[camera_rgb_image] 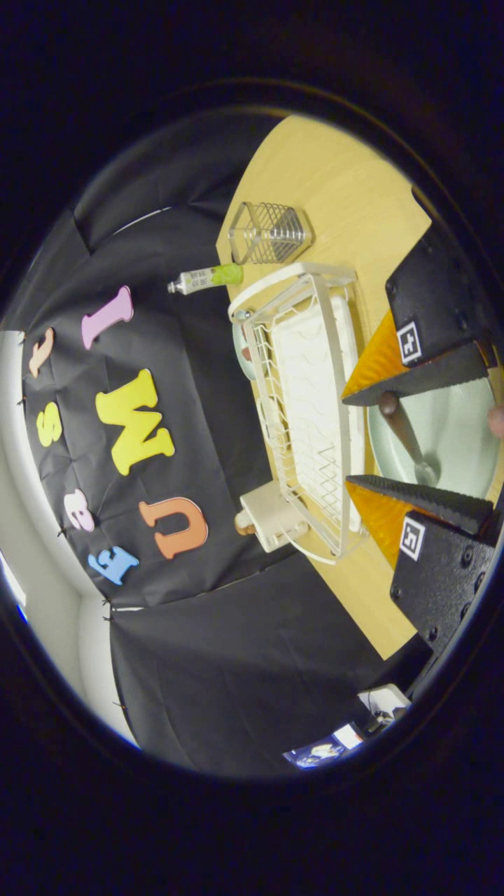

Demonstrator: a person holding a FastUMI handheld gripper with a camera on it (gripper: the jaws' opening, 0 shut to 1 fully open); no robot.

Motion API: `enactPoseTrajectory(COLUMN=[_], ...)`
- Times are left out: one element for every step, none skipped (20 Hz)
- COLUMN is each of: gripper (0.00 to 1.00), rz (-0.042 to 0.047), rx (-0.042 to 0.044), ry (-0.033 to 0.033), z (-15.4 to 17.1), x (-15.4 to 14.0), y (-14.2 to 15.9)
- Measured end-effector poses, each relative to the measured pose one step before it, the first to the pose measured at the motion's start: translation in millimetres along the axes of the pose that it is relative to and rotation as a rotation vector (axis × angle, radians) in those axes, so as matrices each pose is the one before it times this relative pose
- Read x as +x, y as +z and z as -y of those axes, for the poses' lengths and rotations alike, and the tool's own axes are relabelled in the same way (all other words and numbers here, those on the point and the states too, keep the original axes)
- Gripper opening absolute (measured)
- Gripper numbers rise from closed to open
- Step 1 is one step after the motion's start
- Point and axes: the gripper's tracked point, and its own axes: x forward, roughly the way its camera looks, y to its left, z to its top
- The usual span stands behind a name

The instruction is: Take the plate from the dish rack, then take the spoon from the basket and place it into the plate.

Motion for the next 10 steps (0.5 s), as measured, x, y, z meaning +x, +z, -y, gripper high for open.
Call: enactPoseTrajectory(gripper=[0.71,0.73,0.77,0.78,0.82,0.82,0.86,0.88,0.91,0.94], rz=[0.02068,0.01996,0.01982,0.02138,0.02277,0.0228,0.02022,0.0222,0.03266,0.02938], rx=[-0.00446,-0.00878,-0.00949,-0.01172,-0.01563,-0.02018,-0.02691,-0.02712,-0.02472,-0.02911], ry=[-0.01275,-0.01622,-0.01562,-0.01463,-0.01645,-0.01727,-0.01899,-0.02108,-0.02205,-0.0217], z=[6.18,6.03,5.81,4.41,4.46,4.38,4.27,4.47,4.68,3.81], x=[-3.15,-3.54,-2.98,-4.08,-3.99,-3.38,-3.74,-4.43,-5.37,-4.48], y=[9.35,8.8,8.91,9.71,10.31,10.81,10.13,11.22,13.53,13.49])
